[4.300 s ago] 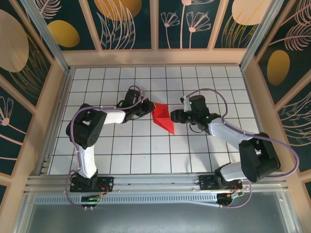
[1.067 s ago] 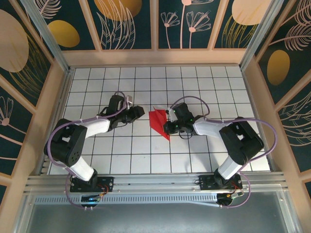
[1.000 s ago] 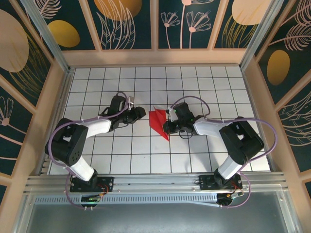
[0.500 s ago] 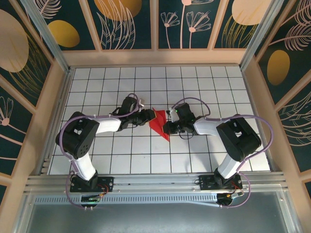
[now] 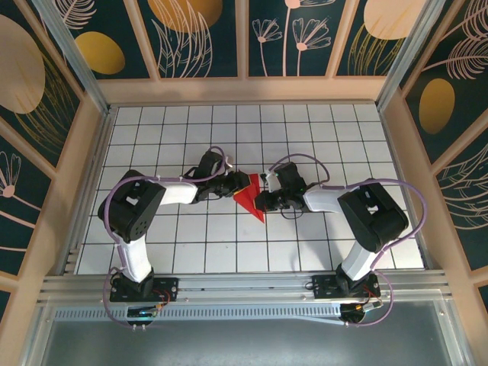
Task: Fold a paper plane with a square sheet of paper (fold left side to right side)
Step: Fourth fold the wing at the center of the table.
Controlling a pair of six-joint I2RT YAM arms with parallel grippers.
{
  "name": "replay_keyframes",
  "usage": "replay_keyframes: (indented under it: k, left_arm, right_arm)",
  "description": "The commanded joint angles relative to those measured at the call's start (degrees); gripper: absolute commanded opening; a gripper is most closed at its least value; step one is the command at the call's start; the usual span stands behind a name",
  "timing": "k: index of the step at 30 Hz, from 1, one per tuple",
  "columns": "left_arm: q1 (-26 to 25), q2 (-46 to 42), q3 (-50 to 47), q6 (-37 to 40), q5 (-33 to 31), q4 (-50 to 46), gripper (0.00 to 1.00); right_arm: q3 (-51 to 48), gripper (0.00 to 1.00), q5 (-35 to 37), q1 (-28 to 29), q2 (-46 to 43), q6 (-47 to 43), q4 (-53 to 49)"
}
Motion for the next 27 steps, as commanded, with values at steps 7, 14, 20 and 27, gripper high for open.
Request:
replay_keyframes:
  k: [7,14,20,27]
  left_arm:
    - [-0.4,1.8,2.6,1.3,-2.3,-4.4,0.42]
    - [-0.7,1.8,3.7,2.9,-4.5,-8.2,0.43]
    - [-0.7,2.2,3.7,2.9,-4.3,-8.2,0.44]
    - [-0.8,2.8,3.7,2.8,-4.3,-8.2,0.45]
  right_arm:
    - [-0.2,0.00,-3.2,-0.9,2.6,1.7,1.2]
    - [-0.4,0.00,-3.7,-1.4,2.7,2.5,1.7]
    - [-0.5,0.00,-4.9,-1.6,2.7,2.9,2.4]
    - [-0.5,0.00,-5.6,-1.7,3.1,3.2,2.7]
